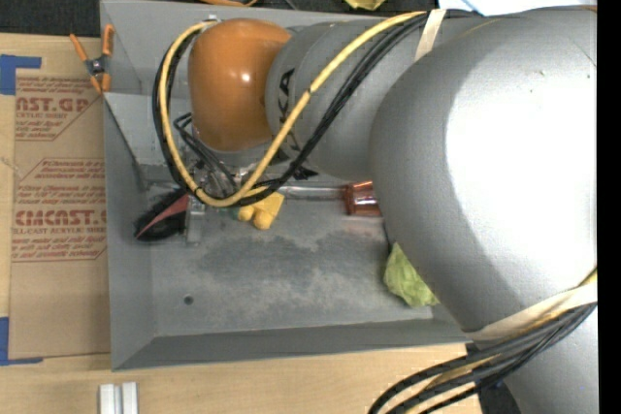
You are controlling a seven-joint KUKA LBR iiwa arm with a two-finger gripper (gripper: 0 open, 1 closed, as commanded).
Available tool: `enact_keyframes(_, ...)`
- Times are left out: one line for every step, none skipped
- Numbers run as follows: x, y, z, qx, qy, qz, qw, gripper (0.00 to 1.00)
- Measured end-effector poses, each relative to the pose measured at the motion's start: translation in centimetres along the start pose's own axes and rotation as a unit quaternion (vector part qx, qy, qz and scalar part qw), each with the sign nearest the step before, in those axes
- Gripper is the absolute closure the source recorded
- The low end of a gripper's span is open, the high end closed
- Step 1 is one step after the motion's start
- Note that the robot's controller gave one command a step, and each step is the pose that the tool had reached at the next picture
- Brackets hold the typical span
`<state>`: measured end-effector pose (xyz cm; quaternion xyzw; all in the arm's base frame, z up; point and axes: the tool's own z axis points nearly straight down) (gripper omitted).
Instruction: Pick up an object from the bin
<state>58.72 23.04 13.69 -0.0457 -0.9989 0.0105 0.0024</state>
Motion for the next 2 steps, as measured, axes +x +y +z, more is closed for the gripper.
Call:
enact_keyframes(0.0, 0.0, -2.7, -0.001, -0.0012, 0.0, 1.0, 1.0)
enact_keyframes(-0.1, 0.0, -4.9, -0.001, -0.002, 0.0, 1.0, 1.0)
